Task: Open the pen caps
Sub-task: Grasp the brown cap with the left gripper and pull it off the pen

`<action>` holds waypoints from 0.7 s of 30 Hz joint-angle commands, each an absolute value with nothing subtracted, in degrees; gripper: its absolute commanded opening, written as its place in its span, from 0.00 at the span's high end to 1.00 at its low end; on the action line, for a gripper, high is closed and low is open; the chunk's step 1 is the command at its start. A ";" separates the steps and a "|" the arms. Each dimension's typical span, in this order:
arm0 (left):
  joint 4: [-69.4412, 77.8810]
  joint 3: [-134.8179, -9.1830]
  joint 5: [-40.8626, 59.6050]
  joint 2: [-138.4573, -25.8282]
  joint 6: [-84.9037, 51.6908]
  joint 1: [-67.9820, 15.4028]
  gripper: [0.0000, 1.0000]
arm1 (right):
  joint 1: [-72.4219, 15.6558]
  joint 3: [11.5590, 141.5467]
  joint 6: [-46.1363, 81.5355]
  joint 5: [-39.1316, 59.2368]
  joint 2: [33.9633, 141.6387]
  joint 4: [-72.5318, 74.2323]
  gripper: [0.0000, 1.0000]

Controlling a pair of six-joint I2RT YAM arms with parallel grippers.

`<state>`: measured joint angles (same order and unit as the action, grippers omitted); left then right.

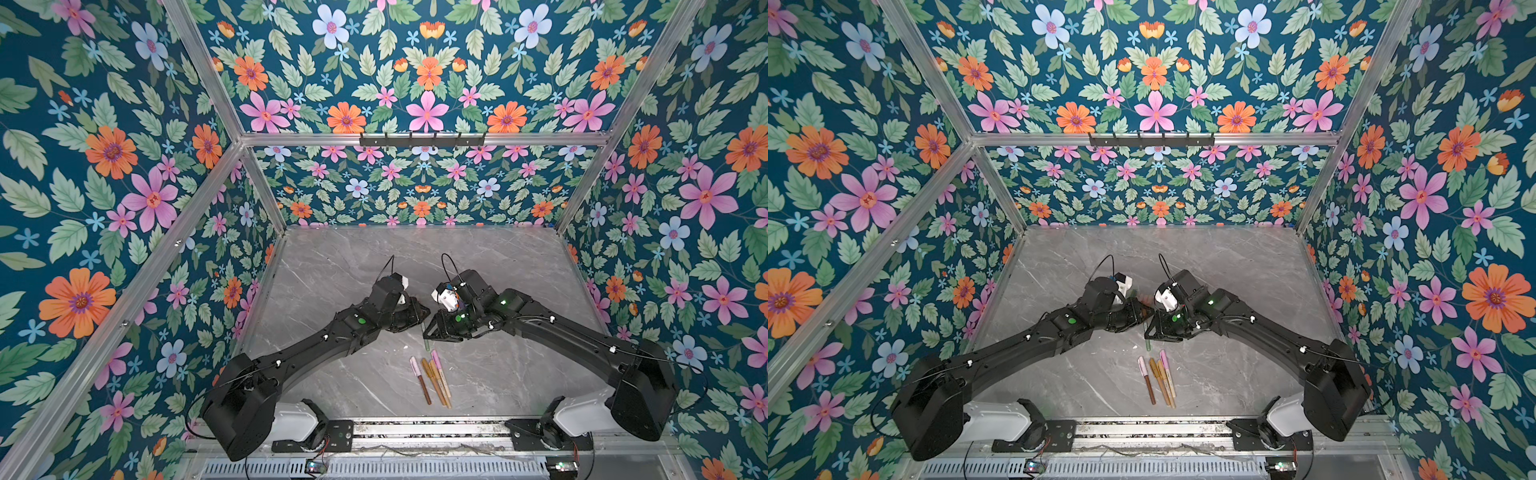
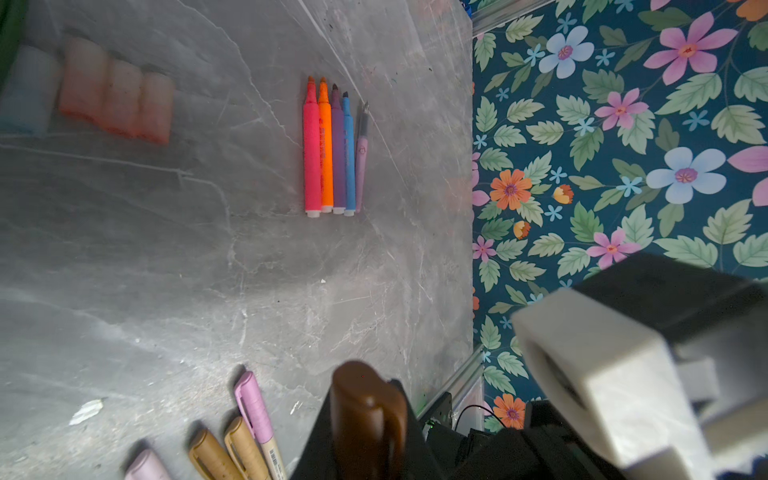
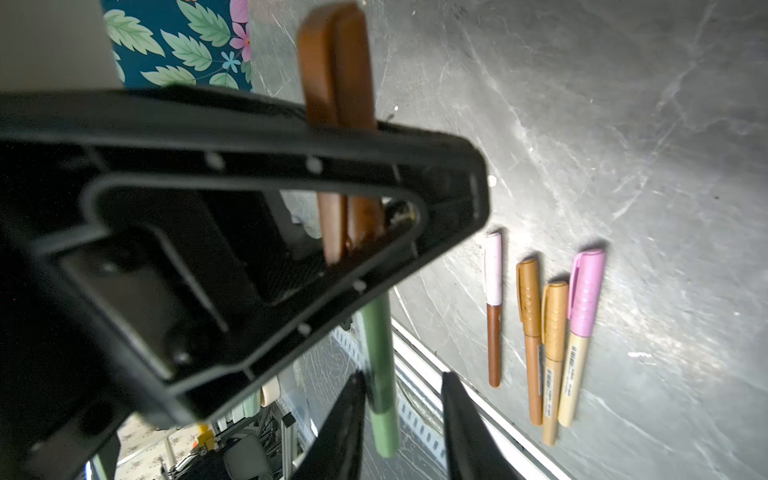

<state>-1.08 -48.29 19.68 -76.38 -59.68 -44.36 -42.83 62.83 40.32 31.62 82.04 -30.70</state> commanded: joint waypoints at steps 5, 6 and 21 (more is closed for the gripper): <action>3.14 -48.60 20.44 -77.05 -62.14 -44.17 1.00 | -42.88 61.56 42.61 34.19 82.60 -26.62 0.76; 3.45 -48.60 20.56 -77.14 -62.16 -44.17 1.00 | -42.89 61.48 42.63 34.10 82.59 -26.70 0.85; 0.97 -50.79 22.10 -77.64 -59.66 -41.66 0.69 | -42.89 59.68 41.85 34.10 81.13 -28.40 1.00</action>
